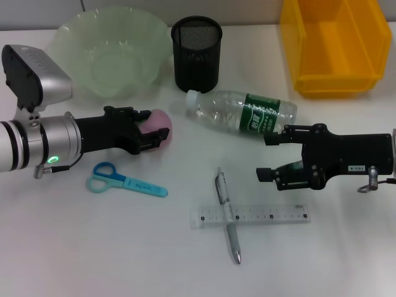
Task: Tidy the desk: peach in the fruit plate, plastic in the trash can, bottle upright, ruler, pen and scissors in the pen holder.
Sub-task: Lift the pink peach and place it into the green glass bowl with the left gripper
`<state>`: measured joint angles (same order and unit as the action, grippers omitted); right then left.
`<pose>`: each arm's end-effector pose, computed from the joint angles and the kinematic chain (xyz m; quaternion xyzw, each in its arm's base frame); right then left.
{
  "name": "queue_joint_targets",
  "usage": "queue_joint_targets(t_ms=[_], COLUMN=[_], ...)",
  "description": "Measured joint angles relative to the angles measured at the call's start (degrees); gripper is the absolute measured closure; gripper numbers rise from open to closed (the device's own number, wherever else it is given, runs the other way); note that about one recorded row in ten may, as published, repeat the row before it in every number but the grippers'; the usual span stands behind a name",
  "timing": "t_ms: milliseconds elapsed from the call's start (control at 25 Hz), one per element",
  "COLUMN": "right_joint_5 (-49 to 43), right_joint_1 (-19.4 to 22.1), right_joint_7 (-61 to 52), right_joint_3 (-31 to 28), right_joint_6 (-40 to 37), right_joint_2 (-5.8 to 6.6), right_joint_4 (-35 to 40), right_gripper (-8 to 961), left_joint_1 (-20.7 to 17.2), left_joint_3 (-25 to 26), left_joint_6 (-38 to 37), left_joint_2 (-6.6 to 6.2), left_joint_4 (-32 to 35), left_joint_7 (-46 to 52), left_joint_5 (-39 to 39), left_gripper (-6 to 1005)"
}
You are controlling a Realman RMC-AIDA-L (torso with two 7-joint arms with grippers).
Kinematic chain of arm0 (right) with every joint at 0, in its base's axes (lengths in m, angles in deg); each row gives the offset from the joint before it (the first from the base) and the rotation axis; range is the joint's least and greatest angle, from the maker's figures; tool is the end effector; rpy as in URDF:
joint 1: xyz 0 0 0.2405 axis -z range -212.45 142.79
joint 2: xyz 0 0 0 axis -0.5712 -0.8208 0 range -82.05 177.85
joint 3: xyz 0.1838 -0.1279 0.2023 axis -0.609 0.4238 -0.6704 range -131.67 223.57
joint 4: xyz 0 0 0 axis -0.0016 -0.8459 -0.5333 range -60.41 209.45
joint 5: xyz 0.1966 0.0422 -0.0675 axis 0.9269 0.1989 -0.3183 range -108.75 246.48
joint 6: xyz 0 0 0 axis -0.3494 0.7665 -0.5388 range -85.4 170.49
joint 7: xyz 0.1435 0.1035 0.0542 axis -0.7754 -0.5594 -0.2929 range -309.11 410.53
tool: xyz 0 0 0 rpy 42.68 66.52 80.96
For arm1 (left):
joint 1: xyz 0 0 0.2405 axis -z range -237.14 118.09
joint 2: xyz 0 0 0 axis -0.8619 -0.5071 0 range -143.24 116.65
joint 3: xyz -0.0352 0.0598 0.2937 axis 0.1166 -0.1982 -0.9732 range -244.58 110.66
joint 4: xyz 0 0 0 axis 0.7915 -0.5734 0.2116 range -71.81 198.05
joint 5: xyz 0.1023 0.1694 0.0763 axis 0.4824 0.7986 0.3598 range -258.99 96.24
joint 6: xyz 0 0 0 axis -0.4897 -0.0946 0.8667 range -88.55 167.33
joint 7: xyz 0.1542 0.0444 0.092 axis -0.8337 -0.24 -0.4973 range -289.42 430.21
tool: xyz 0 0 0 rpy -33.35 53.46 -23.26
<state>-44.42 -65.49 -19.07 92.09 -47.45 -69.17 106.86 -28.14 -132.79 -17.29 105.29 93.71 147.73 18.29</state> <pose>0.2854 0.3494 -0.0735 -0.9618 0.1450 0.2155 0.0866 -0.3070 0.4071 -0.1121 -0.9373 -0.2303 -0.1227 0.2309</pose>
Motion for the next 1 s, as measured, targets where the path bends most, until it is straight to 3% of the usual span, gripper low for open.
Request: queue_joint_targets(t_ms=[520,720,760,840,960,1000], right_joint_5=[0.02,0.06,0.06,0.08,0.09,0.09], right_joint_1=[0.21,0.33,0.33,0.3,0.22,0.23], right_joint_7=[0.0,0.0,0.0,0.0,0.0,-0.01], right_joint_3=[-0.05,-0.51,-0.51,-0.52,-0.53,-0.53], right_joint_6=[0.0,0.0,0.0,0.0,0.0,0.0], right_joint_2=[0.01,-0.12,-0.12,-0.25,-0.29,-0.32], right_joint_4=[0.0,0.0,0.0,0.0,0.0,0.0], right_gripper=[200,203,203,205,206,207], left_joint_1=[0.14,-0.53,-0.53,-0.66,-0.62,-0.17], left_joint_3=[-0.03,0.14,0.14,0.17,0.17,0.18], left_joint_6=[-1.91,-7.13,-7.13,-7.0,-6.51,-4.06], left_joint_2=[0.15,0.12,0.12,0.24,0.3,0.36], left_joint_4=[0.87,1.46,1.46,0.72,0.09,-2.18], left_joint_7=[0.03,-2.71,-2.71,-5.89,-7.3,-10.51], left_joint_5=[-1.59,-16.2,-16.2,-24.21,-27.48,-34.15], left_gripper=[728,788,795,811,829,832])
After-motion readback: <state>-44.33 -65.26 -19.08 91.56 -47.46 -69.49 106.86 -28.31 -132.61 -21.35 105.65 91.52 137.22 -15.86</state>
